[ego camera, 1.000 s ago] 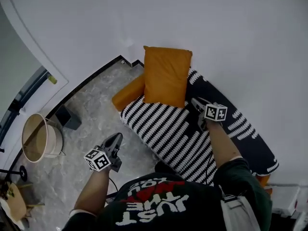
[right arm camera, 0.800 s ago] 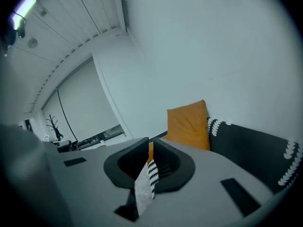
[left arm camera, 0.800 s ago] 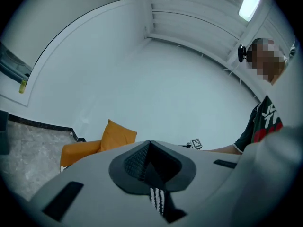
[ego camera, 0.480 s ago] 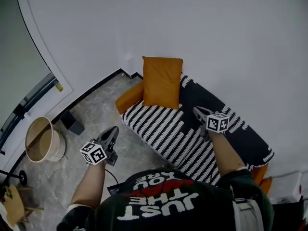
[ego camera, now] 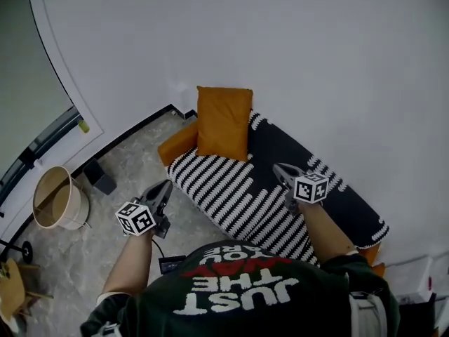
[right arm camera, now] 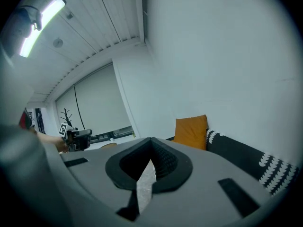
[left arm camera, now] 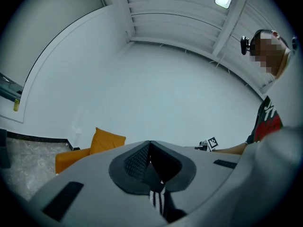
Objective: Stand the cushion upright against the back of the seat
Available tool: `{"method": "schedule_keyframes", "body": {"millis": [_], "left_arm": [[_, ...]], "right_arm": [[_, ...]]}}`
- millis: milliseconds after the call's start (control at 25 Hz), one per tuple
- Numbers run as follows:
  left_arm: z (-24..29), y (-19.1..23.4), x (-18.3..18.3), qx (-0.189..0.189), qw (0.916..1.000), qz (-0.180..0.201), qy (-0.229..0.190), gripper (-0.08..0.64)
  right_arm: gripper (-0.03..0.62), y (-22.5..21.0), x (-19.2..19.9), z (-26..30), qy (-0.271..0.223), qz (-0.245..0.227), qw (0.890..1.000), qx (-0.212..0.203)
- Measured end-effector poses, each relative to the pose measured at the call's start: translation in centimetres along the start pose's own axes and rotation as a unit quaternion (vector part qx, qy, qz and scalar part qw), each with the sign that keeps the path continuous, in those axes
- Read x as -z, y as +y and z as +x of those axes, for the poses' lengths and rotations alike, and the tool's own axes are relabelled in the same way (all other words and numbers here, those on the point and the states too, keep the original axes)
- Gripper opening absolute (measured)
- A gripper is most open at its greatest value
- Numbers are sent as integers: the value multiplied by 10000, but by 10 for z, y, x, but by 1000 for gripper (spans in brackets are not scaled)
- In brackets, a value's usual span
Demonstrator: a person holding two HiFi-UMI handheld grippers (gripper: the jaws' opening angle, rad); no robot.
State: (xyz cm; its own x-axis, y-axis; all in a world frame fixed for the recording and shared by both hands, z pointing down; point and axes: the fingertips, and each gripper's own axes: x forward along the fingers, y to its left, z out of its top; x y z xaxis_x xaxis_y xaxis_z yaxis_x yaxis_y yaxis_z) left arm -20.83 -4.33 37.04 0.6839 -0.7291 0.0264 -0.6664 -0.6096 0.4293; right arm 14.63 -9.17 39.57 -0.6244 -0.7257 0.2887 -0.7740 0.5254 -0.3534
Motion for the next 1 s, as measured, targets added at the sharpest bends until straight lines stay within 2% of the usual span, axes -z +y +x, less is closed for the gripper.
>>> {"method": "schedule_keyframes", "body": {"millis": [200, 520, 1000], "left_arm": [[14, -34, 17, -54, 9997, -195, -142, 11], [18, -49, 26, -95, 9999, -141, -23, 11], [15, -46, 29, -126, 9998, -143, 21, 12]], "right_arm": [[25, -6, 8, -31, 21, 93, 9999, -138], [25, -25, 17, -56, -94, 411, 9991, -55], [23, -14, 24, -42, 148, 19, 9997, -175]]}}
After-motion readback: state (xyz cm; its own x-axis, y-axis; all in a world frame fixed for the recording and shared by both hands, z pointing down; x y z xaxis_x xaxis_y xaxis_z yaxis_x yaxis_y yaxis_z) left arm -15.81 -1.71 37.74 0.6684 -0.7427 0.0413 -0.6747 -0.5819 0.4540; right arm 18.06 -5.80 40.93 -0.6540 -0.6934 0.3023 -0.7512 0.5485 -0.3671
